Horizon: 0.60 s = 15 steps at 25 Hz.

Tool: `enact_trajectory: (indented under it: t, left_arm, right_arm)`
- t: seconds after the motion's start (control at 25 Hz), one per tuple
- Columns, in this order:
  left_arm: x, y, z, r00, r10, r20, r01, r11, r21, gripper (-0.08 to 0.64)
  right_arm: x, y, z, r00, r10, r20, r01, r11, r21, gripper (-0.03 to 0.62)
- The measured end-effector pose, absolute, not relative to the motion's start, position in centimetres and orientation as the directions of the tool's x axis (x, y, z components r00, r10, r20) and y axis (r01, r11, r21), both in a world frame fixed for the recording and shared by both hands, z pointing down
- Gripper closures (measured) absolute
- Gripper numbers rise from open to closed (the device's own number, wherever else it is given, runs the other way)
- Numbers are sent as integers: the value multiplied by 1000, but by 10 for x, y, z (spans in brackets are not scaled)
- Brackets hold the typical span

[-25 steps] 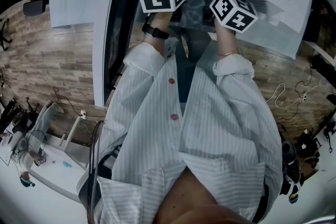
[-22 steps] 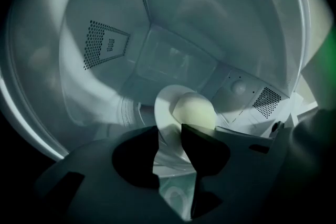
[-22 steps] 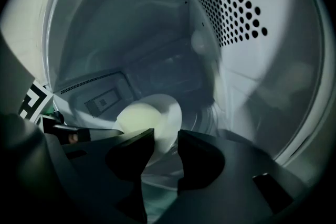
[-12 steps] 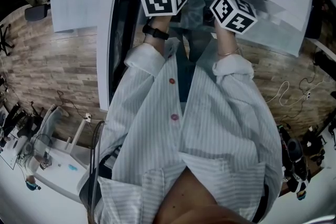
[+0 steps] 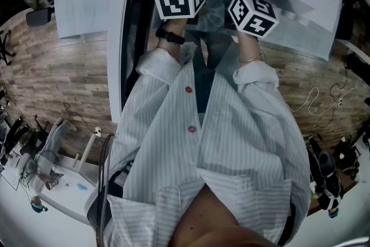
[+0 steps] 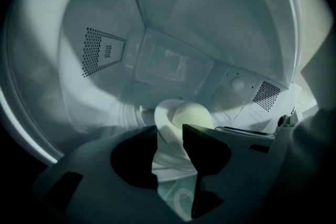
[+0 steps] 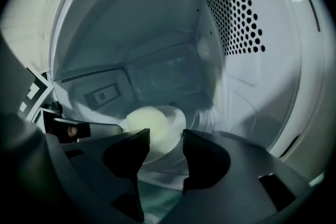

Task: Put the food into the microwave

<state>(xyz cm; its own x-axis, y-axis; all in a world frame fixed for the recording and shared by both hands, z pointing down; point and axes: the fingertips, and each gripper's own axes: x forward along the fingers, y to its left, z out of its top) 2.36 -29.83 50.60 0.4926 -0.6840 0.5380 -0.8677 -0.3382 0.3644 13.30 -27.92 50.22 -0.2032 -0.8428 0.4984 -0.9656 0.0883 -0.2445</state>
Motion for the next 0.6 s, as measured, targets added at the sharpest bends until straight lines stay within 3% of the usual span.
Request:
enact_trajectory:
  t: [0.6]
  left_arm:
    - [18,-286,494,495,-710,502,-866,-351,357,414]
  right_arm:
    - [135,-267,491,-195,-866,460,-956,64,-285,397]
